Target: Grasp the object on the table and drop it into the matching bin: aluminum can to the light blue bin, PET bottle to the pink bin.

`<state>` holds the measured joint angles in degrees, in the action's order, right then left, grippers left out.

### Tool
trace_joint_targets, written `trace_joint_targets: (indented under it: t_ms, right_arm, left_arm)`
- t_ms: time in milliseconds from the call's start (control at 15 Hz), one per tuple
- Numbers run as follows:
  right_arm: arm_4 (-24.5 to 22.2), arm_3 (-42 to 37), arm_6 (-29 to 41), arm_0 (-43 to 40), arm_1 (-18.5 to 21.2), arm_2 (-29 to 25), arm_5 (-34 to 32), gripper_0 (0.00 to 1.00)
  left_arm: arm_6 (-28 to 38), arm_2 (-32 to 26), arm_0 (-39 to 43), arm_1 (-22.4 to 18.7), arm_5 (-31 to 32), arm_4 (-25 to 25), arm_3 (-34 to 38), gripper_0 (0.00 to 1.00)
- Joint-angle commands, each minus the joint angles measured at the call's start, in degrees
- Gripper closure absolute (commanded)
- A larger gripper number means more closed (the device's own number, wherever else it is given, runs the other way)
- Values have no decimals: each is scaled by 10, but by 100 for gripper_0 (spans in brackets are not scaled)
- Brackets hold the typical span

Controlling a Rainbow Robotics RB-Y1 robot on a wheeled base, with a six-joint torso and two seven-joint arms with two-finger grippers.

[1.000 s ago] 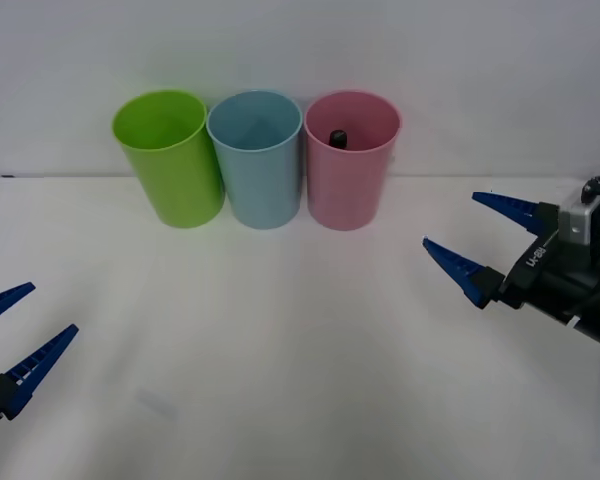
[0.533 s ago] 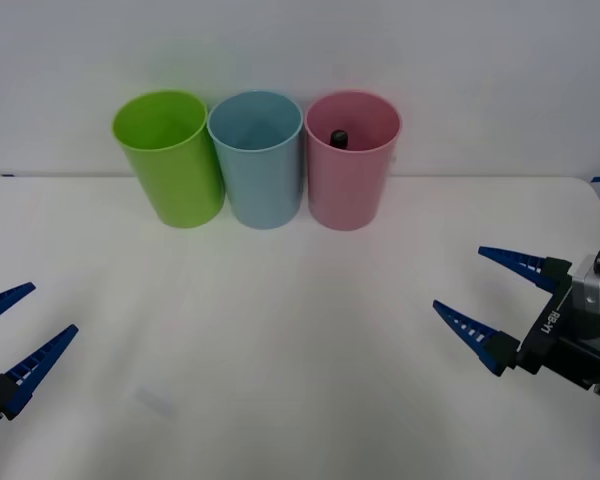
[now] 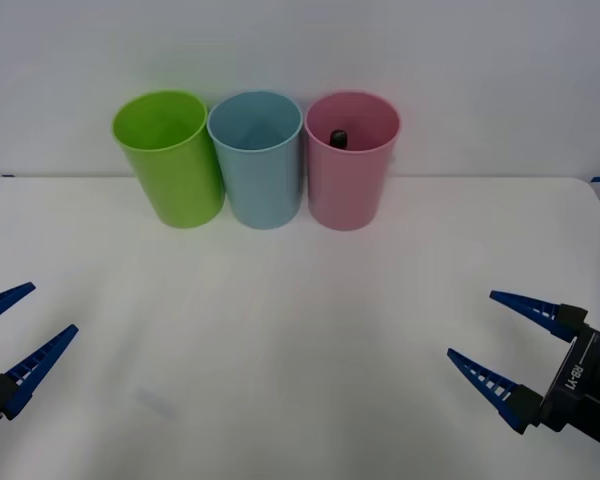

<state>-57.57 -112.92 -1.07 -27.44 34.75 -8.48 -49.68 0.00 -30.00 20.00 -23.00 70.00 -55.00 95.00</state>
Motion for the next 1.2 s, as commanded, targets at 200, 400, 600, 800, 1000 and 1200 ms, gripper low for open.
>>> trace_joint_targets:
  t_ms: [200, 400, 600, 800, 1000, 1200]
  right_arm:
    - [-6, 0, -9, -38, -31, -28, -17, 0]
    - [-6, 1, -14, -57, -44, -41, -21, 0]
    - [-6, 1, -19, -67, -50, -44, -20, 0]
    - [-6, 1, -23, -74, -55, -44, -17, 0]
    - [-6, 1, -24, -81, -55, -44, -16, 0]
    - [-11, 1, -25, -82, -55, -45, -16, 0]
  left_arm:
    - [0, 0, 0, 0, 0, 0, 0, 0]
    - [0, 0, 0, 0, 0, 0, 0, 0]
    - [0, 0, 0, 0, 0, 0, 0, 0]
    - [0, 0, 0, 0, 0, 0, 0, 0]
    - [0, 0, 0, 0, 0, 0, 0, 0]
    - [0, 0, 0, 0, 0, 0, 0, 0]
